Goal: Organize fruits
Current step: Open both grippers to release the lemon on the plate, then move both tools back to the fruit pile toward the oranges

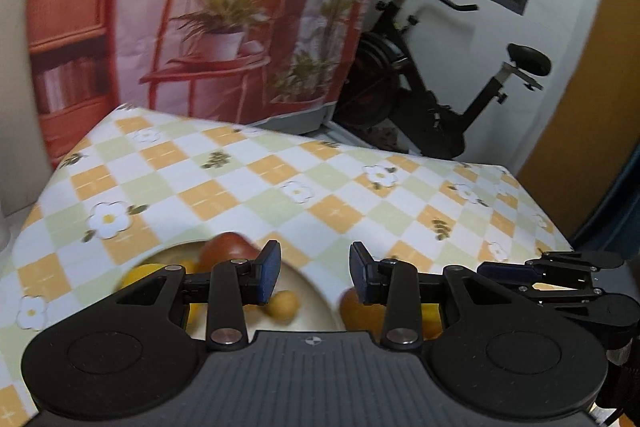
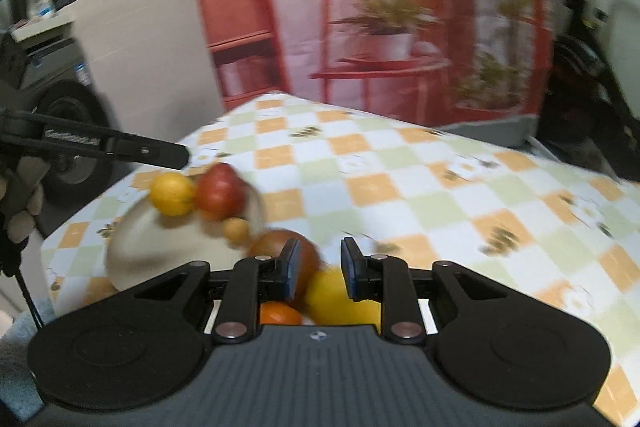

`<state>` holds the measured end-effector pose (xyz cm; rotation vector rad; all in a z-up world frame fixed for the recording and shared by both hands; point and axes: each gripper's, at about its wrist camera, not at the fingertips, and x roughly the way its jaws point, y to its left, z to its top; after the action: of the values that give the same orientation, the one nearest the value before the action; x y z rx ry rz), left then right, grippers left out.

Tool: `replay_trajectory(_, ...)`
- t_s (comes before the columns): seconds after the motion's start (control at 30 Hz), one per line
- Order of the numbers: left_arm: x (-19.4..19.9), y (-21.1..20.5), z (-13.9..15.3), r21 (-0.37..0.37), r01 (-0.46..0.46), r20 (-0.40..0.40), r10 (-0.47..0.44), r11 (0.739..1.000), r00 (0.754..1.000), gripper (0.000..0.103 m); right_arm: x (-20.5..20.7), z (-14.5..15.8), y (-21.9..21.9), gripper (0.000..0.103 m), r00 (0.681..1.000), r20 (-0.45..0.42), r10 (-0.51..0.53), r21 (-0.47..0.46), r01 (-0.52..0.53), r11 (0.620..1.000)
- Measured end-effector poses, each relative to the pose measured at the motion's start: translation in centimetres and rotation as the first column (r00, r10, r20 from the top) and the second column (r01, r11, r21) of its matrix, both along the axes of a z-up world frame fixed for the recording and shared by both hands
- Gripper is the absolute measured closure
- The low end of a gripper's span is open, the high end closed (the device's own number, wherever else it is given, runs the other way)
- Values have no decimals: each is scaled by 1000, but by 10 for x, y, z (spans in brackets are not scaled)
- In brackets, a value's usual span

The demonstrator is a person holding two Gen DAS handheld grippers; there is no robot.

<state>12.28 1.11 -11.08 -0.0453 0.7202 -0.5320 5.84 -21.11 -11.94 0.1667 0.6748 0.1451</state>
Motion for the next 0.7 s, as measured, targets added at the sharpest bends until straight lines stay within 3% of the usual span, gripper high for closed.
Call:
replay_trajectory(0.13,-17,-20,-2,8,22,36,-22,1000,999,63,-27,-2,-21,78,998,-15,-57,13,57,998)
replay_trajectory(0.3,-37,-38,-9,18,50,25,-50,999,998,63,-50,-6,-31,77,996,-33,-87,18,88,996)
replay_trajectory(0.7,-69,-45,-20,51,61,16,-62,997,998,63,-71,-8,-18,77,994,-2,-105,36,105,994)
